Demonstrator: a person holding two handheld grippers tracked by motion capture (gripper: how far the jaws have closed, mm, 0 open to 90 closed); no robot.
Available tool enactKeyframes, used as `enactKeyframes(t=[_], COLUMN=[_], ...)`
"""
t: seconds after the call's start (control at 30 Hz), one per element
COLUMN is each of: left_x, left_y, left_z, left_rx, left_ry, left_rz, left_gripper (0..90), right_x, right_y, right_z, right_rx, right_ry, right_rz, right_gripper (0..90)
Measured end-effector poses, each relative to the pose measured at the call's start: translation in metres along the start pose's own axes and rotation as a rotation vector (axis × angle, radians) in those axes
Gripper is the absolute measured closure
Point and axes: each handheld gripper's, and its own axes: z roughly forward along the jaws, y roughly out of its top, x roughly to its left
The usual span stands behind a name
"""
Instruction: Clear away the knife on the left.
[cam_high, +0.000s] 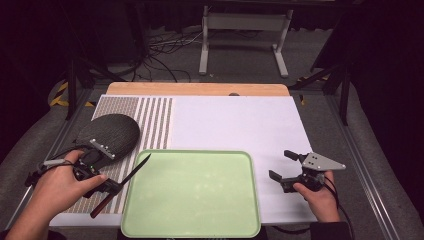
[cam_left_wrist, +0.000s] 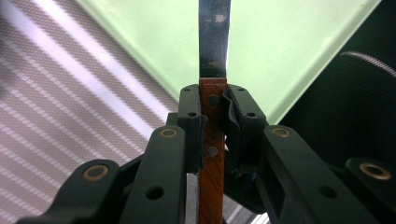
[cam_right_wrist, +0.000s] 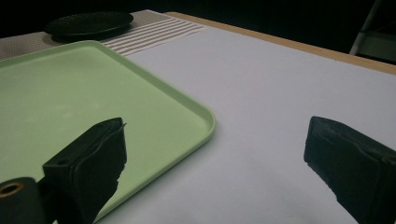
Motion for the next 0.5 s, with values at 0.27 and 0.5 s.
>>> enactKeyframes(t=[0.27, 0.5], left_x=[-0.007, -0.016], left_y=[0.007, 0.015], left_z=[0.009, 0.022], left_rx=[-0.026, -0.029], left_ry=[-0.019, -0.046], left_rz=[0.007, 0.017], left_gripper=[77.4, 77.4], right_x=[0.0, 0.0], right_y=[-0.001, -0.001], right_z=[0.0, 0.0], right_rx=[0.002, 0.003], right_ry=[0.001, 0.002], right_rz=[0.0, -0.001], right_gripper=[6.3, 6.3])
